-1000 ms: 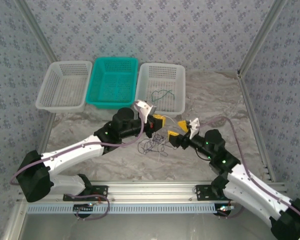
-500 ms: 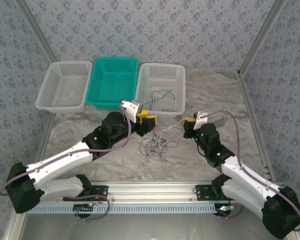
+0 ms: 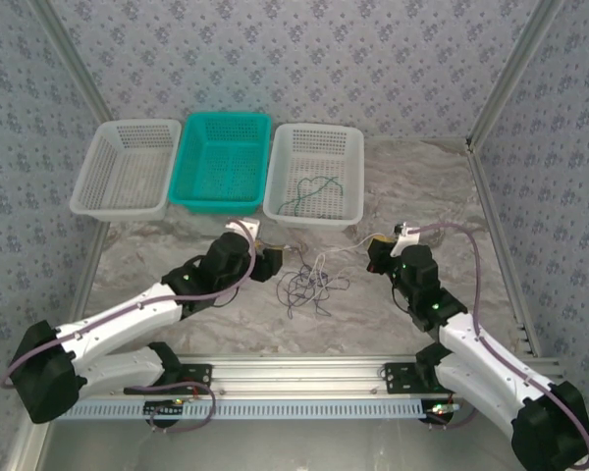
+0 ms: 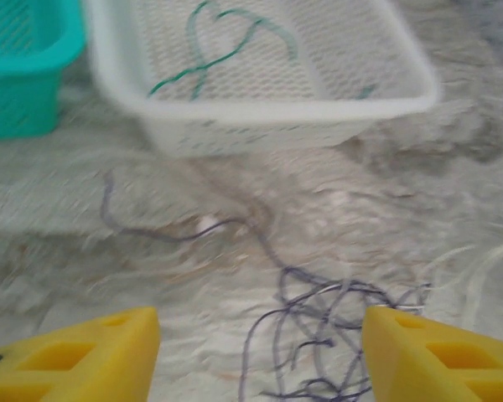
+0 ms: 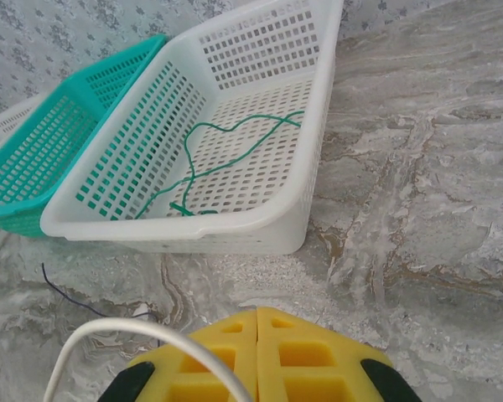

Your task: Untangle the cables

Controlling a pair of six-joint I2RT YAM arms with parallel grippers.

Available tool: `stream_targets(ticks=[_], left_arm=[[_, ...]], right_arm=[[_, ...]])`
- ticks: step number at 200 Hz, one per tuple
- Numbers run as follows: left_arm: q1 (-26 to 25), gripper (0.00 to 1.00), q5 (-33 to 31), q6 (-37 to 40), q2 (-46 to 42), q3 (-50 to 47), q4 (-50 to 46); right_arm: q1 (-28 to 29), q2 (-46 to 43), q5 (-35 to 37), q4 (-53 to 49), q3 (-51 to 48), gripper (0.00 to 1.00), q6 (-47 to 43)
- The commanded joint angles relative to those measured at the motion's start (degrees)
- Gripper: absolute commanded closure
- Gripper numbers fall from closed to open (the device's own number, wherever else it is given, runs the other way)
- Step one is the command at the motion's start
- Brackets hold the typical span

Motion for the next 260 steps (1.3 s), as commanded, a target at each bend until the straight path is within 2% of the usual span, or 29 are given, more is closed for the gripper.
stream_targets(ticks=[1,11,30,54,85,114,128,132,138,146,148,164,175,212,224,243,260], left_arm=[[5.2,0.34,-2.9,-9.1,-1.1,-2.1,-5.5],[7.7,0.34,-2.4,-10.3,-1.1,-3.5,-3.9],[11.1,0.29,-0.4,-10.2,0.2,-6.3,6.1],[14.2,0.29,2.9,-9.6,7.9,-5.0,15.3],[14.6,0.29,9.5,-7.3,21.3,0.3,25.2],[14.8,0.29,8.1,-6.6,31.8,5.0,26.8],[14.8,0.44,7.0,-6.4,34.4,6.1,27.6],[14.8,0.52,6.8,-6.4,34.9,6.4,27.7],[14.8,0.73,6.6,-6.5,35.4,6.8,27.7],[14.8,0.97,6.6,-6.9,35.5,6.8,27.7],[14.8,1.0,6.6,-7.0,35.4,6.8,27.8],[14.6,1.0,7.0,-7.6,33.7,5.9,28.2],[14.5,1.0,7.3,-7.4,31.0,5.6,27.6],[10.7,1.0,8.4,0.2,19.1,10.4,18.9],[8.5,1.0,7.9,3.4,16.5,12.7,16.3],[6.3,1.0,8.3,5.8,13.3,15.5,14.1],[5.6,1.0,9.5,5.9,10.4,16.6,13.6]], right_arm=[[-0.7,0.8,-0.7,-1.8,0.1,0.93,1.0],[-0.8,1.0,-1.2,-2.0,0.1,0.93,1.0],[-0.8,1.1,-1.5,-2.1,-0.1,0.89,1.8],[-1.0,1.8,-1.3,-3.0,0.2,0.82,2.2],[-1.0,1.5,-1.9,-4.3,0.6,0.76,1.6],[-1.2,0.7,-0.8,-8.2,1.7,0.66,1.0],[-1.2,-0.2,-1.4,-9.5,2.0,0.62,0.4],[-1.2,-0.5,-1.6,-9.9,2.0,0.61,0.4],[-1.2,-1.0,-1.9,-10.5,2.3,0.6,0.2],[-1.2,-1.6,-2.1,-11.5,2.6,0.56,0.2],[-1.2,-1.8,-2.2,-11.7,2.8,0.54,0.1],[-1.1,-3.1,-2.3,-13.6,4.3,0.39,-0.1],[-1.1,-4.1,-3.0,-14.0,5.4,0.33,-0.2],[0.1,-4.1,-11.0,-6.1,7.3,0.24,-3.5],[0.9,-1.4,-14.2,-2.6,8.7,0.24,-6.6],[2.8,5.0,-19.0,-2.3,14.8,0.22,-10.6],[6.4,10.8,-18.0,-1.8,19.2,0.14,-14.1]])
